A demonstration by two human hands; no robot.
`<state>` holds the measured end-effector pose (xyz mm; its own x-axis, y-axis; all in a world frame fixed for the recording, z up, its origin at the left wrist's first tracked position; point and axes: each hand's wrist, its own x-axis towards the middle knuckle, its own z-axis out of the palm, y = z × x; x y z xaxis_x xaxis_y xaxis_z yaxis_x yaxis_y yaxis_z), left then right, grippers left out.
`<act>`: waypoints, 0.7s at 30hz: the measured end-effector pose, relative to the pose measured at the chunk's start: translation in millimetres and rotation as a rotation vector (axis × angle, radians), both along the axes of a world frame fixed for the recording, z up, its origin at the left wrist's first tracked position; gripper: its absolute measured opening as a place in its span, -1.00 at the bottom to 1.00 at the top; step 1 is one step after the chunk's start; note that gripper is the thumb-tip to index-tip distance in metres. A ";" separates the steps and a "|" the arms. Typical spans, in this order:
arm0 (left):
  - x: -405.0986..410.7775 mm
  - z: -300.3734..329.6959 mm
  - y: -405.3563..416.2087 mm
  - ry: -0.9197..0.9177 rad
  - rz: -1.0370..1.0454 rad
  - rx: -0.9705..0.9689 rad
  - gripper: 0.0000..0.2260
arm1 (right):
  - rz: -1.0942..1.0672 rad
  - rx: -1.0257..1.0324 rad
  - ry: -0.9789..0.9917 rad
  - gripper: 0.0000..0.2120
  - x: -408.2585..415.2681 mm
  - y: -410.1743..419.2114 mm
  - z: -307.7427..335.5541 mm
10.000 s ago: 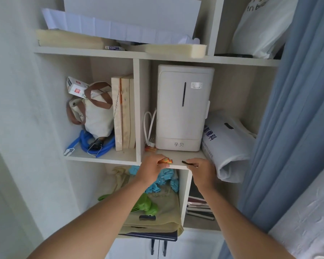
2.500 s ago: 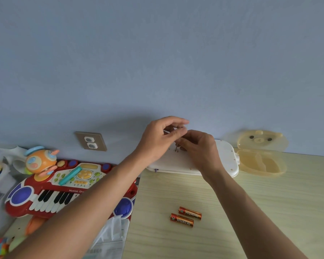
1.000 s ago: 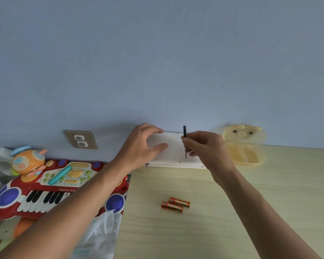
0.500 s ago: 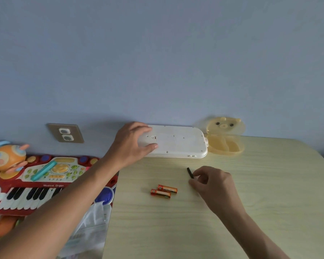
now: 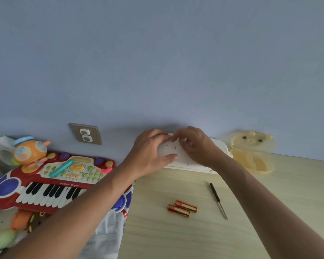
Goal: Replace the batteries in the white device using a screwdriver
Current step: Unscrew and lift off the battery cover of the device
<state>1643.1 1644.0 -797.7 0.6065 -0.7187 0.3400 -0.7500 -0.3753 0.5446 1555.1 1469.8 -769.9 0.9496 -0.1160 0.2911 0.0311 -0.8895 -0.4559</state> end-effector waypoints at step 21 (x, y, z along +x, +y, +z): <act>0.3 -2.6 -0.4 -0.011 0.003 -0.004 -0.49 | 0.125 -0.182 -0.076 -0.70 -2.7 -10.9 -15.1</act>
